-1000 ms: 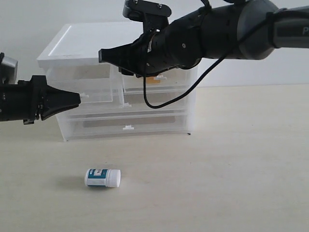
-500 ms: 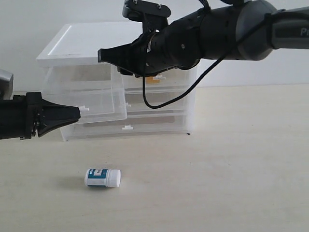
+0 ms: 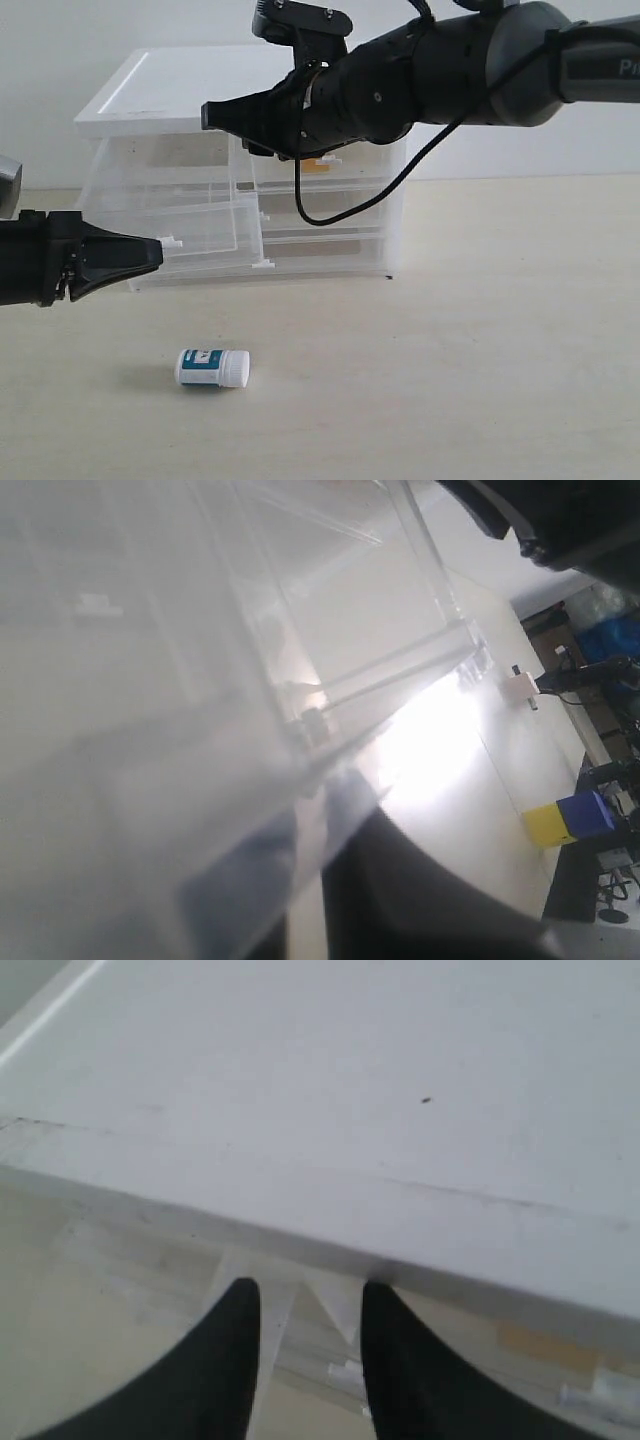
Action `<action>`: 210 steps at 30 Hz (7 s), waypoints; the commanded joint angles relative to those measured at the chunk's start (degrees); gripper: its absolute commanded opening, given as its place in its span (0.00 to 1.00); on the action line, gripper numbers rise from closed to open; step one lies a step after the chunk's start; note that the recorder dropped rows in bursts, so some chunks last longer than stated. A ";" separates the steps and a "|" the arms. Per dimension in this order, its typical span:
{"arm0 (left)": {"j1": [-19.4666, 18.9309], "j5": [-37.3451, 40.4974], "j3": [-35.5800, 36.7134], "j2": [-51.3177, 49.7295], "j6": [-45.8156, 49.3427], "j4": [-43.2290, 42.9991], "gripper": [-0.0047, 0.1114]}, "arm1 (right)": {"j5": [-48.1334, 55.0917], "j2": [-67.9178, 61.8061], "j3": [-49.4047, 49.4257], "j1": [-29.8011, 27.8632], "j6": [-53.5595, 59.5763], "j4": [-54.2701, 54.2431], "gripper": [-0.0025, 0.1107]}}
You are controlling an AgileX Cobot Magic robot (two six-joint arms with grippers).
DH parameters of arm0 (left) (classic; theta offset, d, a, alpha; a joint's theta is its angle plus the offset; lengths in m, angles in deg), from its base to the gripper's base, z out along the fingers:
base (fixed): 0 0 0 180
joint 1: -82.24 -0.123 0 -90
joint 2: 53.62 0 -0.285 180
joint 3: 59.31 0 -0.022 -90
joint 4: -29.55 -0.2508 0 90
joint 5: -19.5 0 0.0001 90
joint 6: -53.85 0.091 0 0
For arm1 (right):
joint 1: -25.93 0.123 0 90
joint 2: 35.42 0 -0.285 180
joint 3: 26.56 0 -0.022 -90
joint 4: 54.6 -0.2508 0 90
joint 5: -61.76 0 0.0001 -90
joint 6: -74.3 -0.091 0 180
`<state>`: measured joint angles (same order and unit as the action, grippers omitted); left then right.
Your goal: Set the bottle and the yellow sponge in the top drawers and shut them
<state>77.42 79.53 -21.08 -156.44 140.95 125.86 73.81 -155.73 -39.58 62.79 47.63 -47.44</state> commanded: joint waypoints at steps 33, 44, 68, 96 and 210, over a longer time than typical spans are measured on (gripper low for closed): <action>1.18 -1.41 4.56 1.36 2.30 -8.88 0.49 | 10.88 20.63 21.25 -0.49 14.15 0.94 0.32; -10.00 0.11 10.78 2.17 6.63 -2.83 0.49 | 4.92 17.49 31.60 7.69 30.36 0.24 0.32; -13.99 -0.41 13.64 2.17 11.45 1.73 0.49 | -11.00 4.40 29.57 12.61 30.98 -0.84 0.51; -13.99 -0.31 13.64 2.17 11.45 1.46 0.49 | -0.67 -9.28 15.78 16.26 31.53 -0.84 0.34; -5.86 -5.04 -6.49 1.64 4.51 3.63 0.48 | 3.71 4.23 5.67 12.16 23.68 -8.72 0.45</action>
<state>70.14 78.19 -25.87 -154.91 146.06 128.76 80.11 -150.92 -34.10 75.65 70.91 -56.80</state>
